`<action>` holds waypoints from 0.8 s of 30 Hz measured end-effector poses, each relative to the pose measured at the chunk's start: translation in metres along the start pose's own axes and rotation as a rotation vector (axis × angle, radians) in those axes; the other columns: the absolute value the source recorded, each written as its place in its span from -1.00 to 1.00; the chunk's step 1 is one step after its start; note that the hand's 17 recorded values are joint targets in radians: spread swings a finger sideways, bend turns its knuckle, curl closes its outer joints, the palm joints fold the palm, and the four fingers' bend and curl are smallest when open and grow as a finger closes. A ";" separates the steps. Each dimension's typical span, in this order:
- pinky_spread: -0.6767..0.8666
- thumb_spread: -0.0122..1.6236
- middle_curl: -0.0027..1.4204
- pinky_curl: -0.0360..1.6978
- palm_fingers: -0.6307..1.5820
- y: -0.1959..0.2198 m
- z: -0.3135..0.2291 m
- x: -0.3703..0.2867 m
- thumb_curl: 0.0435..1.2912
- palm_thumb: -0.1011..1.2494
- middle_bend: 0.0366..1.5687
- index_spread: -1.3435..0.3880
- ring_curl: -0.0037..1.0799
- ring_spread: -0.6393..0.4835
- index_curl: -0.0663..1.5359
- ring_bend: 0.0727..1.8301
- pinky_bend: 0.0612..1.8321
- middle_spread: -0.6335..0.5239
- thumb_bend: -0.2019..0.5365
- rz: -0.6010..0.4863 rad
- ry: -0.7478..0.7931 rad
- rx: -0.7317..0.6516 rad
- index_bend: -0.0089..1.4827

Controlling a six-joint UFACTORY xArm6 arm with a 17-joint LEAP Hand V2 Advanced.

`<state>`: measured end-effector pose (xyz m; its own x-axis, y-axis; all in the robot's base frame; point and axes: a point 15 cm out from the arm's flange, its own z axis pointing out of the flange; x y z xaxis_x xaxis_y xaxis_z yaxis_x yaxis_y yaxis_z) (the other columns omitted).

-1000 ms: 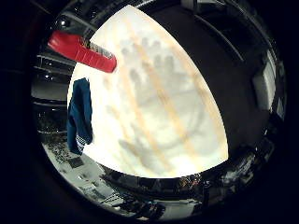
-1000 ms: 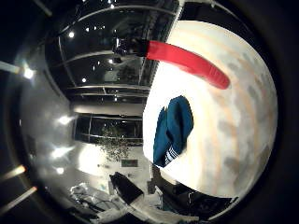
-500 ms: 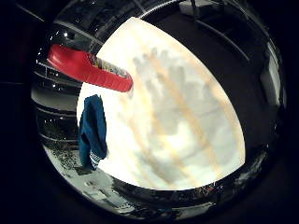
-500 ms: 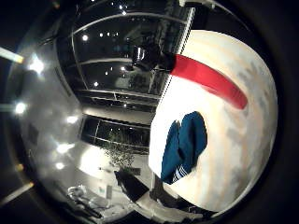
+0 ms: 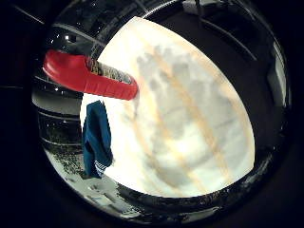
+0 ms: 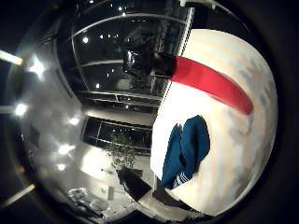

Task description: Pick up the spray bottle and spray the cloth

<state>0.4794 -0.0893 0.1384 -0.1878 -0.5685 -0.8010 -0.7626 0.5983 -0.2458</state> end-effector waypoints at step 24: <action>0.40 0.17 -0.58 -0.58 -0.46 0.006 0.035 0.006 -0.61 -0.44 -0.80 0.38 -0.50 0.63 -0.65 -0.69 -0.58 0.52 -0.53 -0.019 0.026 -0.055 -0.80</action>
<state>0.4951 -0.0691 0.1134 -0.1886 -0.5945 -0.7816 -0.7988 0.5559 -0.2301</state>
